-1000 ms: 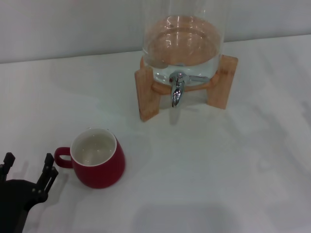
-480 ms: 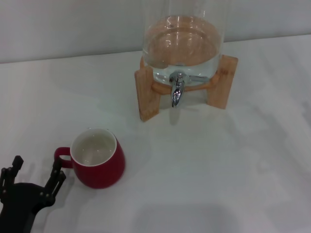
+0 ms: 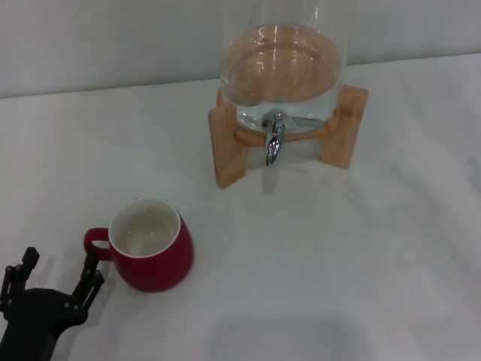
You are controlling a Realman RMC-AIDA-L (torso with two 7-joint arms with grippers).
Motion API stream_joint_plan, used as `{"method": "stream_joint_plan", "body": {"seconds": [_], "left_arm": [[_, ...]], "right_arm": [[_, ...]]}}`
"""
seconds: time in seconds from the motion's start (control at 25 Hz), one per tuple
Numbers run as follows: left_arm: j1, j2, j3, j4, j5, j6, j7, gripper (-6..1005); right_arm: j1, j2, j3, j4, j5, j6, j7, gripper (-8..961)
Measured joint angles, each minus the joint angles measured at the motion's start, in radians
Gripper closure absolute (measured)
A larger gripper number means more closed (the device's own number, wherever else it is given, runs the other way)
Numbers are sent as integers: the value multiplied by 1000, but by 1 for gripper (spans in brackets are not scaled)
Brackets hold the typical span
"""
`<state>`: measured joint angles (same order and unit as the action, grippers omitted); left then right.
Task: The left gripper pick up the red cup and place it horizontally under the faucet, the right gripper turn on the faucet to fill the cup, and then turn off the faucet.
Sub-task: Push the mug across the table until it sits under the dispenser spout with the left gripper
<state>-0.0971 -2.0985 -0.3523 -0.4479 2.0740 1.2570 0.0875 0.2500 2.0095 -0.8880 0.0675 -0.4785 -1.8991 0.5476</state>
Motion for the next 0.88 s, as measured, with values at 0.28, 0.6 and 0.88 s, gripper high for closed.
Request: {"method": "stream_joint_plan", "body": {"seconds": [0.28, 0.6, 0.88], "left_arm": [[2, 2, -1, 1, 0, -17, -5, 118], [-2, 5, -1, 6, 6, -21, -7, 117], [-12, 8, -1, 9, 8, -31, -10, 118]], "right_arm": [[0, 0, -1, 0, 0, -2, 0, 195], [0, 0, -2, 1, 0, -3, 0, 195], [2, 0, -5, -2, 0, -3, 0, 195]]}}
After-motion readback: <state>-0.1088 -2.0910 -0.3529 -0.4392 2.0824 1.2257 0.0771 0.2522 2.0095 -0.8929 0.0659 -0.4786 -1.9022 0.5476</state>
